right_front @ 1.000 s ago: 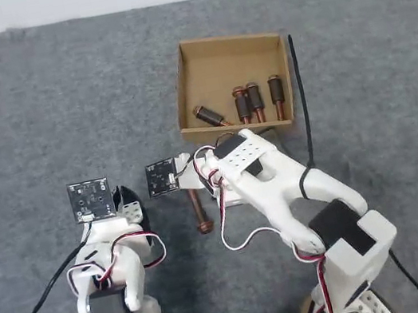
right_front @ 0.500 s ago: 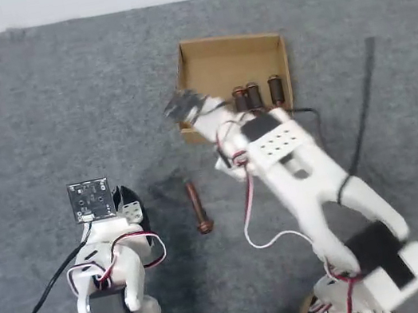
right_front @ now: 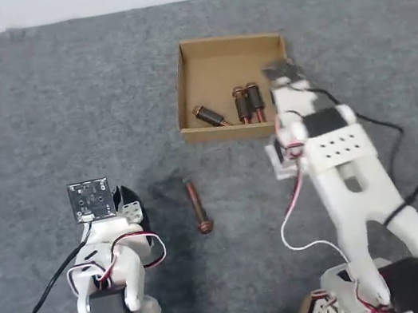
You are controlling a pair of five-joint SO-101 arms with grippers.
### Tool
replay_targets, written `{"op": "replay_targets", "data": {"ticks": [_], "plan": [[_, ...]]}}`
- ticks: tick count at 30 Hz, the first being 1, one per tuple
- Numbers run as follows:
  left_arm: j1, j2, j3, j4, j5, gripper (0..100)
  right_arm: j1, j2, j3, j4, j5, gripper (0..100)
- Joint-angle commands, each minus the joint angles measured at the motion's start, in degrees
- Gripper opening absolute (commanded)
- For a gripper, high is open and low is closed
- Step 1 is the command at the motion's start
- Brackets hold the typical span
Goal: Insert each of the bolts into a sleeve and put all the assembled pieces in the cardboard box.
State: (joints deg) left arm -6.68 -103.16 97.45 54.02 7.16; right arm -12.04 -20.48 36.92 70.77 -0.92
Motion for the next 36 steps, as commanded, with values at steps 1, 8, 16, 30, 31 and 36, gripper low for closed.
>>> {"op": "replay_targets", "data": {"ticks": [1,8,16,30,31,36], "plan": [[0.1,-0.8,-0.9,-1.8,-0.5,2,6.7,-4.4,6.7,-5.3,-0.9,0.7],[0.1,-0.8,-0.9,-1.0,-0.5,2,16.9,-10.0,18.5,-13.0,-0.7,0.9],[1.8,-0.8,-0.9,3.6,-0.4,2,17.4,-11.4,26.8,-21.4,6.2,0.7],[4.3,-0.7,-8.7,11.3,-2.5,2,17.3,-11.4,27.0,-21.9,6.7,0.7],[4.3,-0.7,-9.5,12.1,-3.3,2,17.3,-11.4,27.0,-21.9,6.7,0.7],[4.3,-0.6,-14.1,16.8,-5.5,2,17.2,-11.4,27.0,-21.9,6.7,0.7]]}}
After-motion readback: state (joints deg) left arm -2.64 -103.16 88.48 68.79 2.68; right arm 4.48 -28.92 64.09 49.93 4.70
